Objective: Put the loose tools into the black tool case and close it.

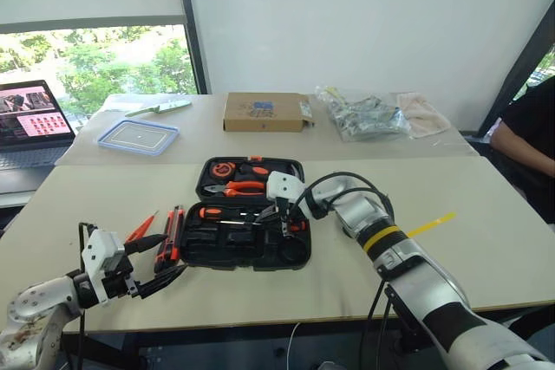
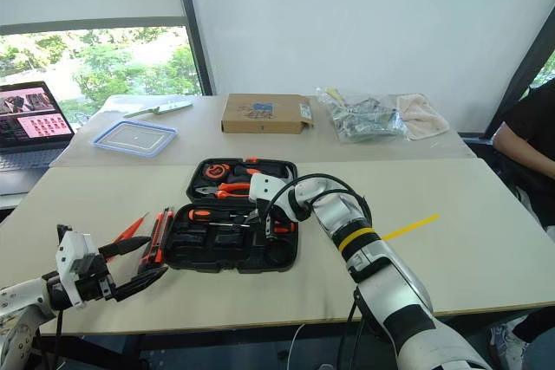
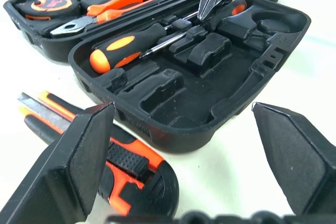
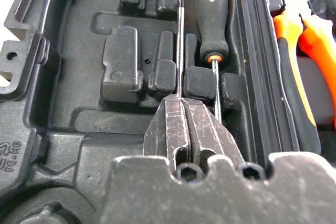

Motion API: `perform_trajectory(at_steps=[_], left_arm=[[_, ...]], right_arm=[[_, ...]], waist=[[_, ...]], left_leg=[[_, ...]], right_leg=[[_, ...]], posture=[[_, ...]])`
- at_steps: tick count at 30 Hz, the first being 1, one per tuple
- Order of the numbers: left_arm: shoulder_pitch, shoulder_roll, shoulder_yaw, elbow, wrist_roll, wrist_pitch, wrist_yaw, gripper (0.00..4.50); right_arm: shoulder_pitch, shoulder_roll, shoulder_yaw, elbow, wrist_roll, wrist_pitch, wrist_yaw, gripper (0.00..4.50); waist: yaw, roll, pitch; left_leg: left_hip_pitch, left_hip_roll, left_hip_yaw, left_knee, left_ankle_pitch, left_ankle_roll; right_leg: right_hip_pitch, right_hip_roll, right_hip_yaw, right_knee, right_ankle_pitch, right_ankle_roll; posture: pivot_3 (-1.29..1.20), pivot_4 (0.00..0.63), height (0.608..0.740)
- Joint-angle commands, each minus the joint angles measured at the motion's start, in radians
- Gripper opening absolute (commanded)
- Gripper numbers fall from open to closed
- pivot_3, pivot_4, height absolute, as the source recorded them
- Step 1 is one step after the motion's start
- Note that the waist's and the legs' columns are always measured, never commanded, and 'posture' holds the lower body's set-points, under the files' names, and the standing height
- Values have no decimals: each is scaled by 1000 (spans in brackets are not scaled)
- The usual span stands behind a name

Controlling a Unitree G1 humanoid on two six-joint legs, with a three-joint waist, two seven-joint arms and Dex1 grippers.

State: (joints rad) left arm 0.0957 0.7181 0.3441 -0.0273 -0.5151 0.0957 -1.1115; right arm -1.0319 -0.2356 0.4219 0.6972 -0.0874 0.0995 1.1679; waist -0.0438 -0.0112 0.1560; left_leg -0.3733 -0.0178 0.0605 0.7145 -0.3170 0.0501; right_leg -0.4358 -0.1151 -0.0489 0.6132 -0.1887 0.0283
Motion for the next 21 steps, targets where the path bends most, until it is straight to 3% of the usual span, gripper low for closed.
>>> perform_trajectory(at_steps=[1, 5, 10, 15, 21], left_arm=[[4, 19, 33, -27, -16, 3, 0, 4500], [-5, 19, 35, -22, -15, 6, 3, 4500], [0, 8, 79, -14, -31, -11, 14, 4500], [79, 3, 181, 27, -33, -34, 24, 4500], [223, -33, 384, 161, -33, -71, 120, 4500]], right_arm=[[44, -25, 13, 6, -30, 36, 8, 25], [69, -30, -11, -18, -15, -15, -6, 25], [97, 1, -178, -188, 174, -130, -3, 25], [211, -69, -268, -501, 333, 3, 27, 1388], [520, -166, -422, -849, 461, -1, -60, 3374]], waist=[[1, 0, 0], [4, 0, 0], [3, 0, 0], [-2, 0, 0], [4, -1, -1]], left_leg=[[0, 0, 0, 0, 0, 0], [0, 0, -1, 0, 0, 0], [-2, 0, -1, -1, 0, 0], [-13, 0, 0, -2, 0, 0], [-14, 0, -1, -5, -1, 1]], right_leg=[[0, 0, 0, 0, 0, 0], [0, -1, 0, 0, 0, 0], [-1, -1, 0, 0, 0, 0], [-13, 0, 0, 2, 0, 0], [-13, -1, -5, -2, 0, 0]], posture=[[0, 150, 740], [0, 150, 740], [0, 150, 740], [0, 150, 740], [0, 150, 740]])
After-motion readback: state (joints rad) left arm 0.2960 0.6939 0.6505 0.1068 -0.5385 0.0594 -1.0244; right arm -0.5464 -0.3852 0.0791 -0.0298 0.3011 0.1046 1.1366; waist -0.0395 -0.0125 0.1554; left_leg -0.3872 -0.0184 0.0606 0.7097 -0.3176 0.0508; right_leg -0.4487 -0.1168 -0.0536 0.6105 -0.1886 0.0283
